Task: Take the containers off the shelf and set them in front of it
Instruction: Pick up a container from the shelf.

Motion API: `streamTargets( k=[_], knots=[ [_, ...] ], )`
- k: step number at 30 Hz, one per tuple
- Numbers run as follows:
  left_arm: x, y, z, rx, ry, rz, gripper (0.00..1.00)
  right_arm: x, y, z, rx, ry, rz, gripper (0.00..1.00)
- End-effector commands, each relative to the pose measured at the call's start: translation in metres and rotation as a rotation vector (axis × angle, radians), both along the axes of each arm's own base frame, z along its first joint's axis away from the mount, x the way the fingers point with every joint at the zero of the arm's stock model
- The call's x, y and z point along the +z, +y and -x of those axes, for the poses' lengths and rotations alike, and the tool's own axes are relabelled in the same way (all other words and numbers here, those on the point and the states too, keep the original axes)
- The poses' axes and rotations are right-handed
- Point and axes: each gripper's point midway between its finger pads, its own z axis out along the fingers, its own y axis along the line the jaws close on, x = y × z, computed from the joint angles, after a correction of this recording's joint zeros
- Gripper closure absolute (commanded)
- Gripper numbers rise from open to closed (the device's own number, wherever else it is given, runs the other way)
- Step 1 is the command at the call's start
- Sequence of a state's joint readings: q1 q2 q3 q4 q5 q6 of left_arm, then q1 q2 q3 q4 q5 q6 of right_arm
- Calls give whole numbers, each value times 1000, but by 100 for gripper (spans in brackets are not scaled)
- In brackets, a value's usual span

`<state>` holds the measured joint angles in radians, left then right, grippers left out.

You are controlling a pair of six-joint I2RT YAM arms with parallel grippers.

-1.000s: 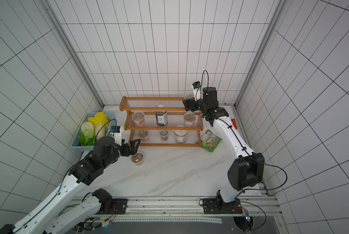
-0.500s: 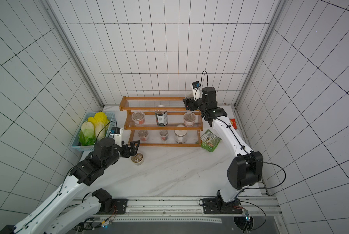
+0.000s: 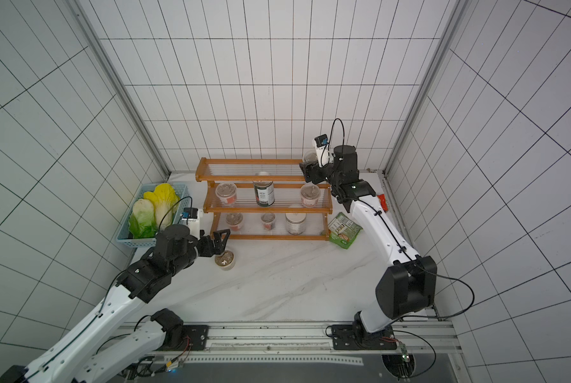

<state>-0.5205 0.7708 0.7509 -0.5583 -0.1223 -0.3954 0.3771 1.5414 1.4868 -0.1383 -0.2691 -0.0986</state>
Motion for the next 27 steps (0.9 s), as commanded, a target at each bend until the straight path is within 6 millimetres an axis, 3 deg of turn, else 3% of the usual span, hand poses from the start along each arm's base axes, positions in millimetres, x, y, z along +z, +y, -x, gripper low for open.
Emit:
streamTargets(
  k=[1, 7, 13, 18, 27],
  knots=[
    [4, -1, -2, 0, -14, 9, 2, 29, 8, 22, 59, -75, -32, 20],
    [15, 6, -8, 21, -27, -2, 1, 44, 23, 67, 150, -94, -44, 21],
    [33, 22, -18, 56, -39, 16, 2, 31, 50, 130, 272, -63, -40, 21],
    [46, 38, -25, 82, -49, 24, 1, 0, 75, 180, 351, -38, -20, 22],
    [51, 45, -32, 86, -38, 19, 2, -97, 139, 249, 498, 20, 15, 22]
  ],
)
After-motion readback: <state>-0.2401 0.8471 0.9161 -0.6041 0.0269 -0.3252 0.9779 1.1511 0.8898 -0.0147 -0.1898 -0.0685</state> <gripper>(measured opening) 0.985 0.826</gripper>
